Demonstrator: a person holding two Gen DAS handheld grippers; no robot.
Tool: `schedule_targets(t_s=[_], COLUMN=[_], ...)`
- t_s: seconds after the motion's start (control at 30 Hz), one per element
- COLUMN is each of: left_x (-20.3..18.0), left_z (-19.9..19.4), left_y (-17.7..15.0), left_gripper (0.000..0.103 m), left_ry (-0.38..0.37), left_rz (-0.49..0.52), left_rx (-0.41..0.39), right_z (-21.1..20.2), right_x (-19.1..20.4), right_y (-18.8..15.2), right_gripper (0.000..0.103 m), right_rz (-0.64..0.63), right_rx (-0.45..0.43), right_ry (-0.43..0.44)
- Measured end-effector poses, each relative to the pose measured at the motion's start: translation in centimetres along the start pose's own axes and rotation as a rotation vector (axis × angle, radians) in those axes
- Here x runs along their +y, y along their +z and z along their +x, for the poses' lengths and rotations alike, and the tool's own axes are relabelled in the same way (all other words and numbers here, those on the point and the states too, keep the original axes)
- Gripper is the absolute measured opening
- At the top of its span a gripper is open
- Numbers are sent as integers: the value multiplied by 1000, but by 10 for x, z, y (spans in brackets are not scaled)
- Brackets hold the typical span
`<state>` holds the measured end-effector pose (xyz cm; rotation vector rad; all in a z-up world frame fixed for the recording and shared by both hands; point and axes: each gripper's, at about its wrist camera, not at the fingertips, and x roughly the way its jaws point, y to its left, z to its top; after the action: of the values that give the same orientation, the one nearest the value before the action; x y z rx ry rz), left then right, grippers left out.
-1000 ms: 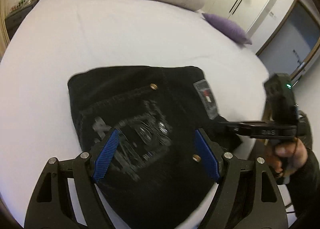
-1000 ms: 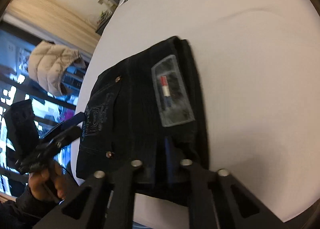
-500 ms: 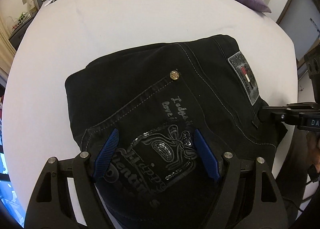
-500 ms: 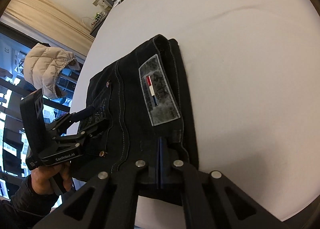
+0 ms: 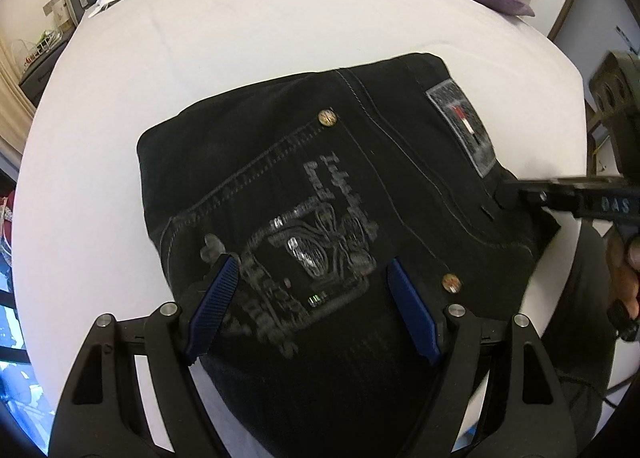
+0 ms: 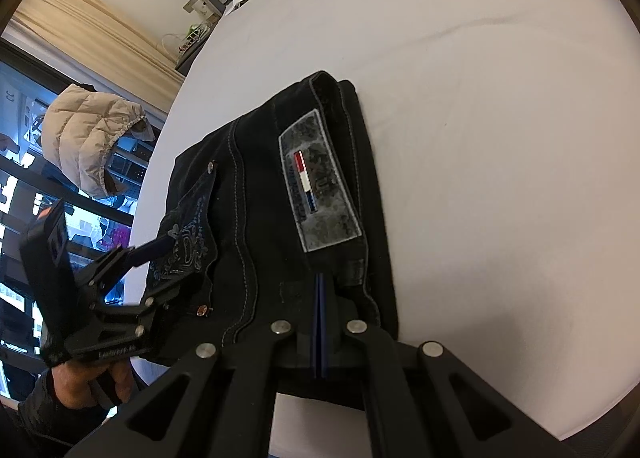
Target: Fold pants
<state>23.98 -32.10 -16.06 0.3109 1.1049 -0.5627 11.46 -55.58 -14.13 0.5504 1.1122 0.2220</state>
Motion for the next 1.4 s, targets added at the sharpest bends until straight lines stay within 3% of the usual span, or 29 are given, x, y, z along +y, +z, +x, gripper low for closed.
schedule_targets(t_s=[0.2, 0.3, 0.37, 0.43, 0.53, 0.63, 0.67, 0.8, 0.9, 0.97, 1.03, 1.17, 1.2, 1.23, 1.33, 1.4], left_x=[-8, -14, -10, -9, -6, 19, 28, 78, 104, 114, 111, 100, 99, 98, 98, 99], left_z=[-23, -23, -20, -16, -21, -48, -58, -59, -35, -14, 5, 27, 29, 29, 28, 22], left_y=[-20, -37, -43, -42, -42, -43, -45, -49, -48, -40, -31, -10, -5, -3, 2, 4], left_gripper=[76, 76, 76, 77, 77, 77, 78, 84, 84, 84, 84, 81, 61, 48, 27, 22], left_ry=[35, 41, 20, 12, -13, -104, -116, -161, -205, -280, -372, -391, -388, -387, -378, -373], left_rz=[7, 5, -18, -20, -40, -147, -174, -319, -408, -457, -452, -396, -398, -399, -390, -384], left_rx=[-25, -42, -57, -58, -47, -122, -155, -167, -114, -46, -6, 35, 40, 44, 37, 21], right_z=[-1, -5, -8, -13, -33, -55, -55, -25, 9, 27, 36, 42, 41, 39, 31, 24], right_x=[3, 6, 8, 11, 17, 13, 10, -6, -21, -28, -23, -8, -6, -1, 22, 39], right_y=[-3, -5, -5, -5, 3, 16, 21, 45, 58, 63, 65, 65, 66, 65, 64, 66], right_gripper=[0, 7, 16, 35, 54, 71, 72, 70, 55, 48, 46, 37, 32, 26, 20, 19], right_rz=[-12, -28, -39, -47, -52, -39, -32, -8, 56, 99, 84, 25, 15, -8, -94, -133], right_rx=[-9, -12, -13, -19, -86, -185, -190, -103, -16, 23, 30, 47, 47, 41, 13, -18], right_ry=[-10, -2, -5, 2, 5, 19, 18, 56, 74, 102, 103, 44, 36, 22, -40, -66])
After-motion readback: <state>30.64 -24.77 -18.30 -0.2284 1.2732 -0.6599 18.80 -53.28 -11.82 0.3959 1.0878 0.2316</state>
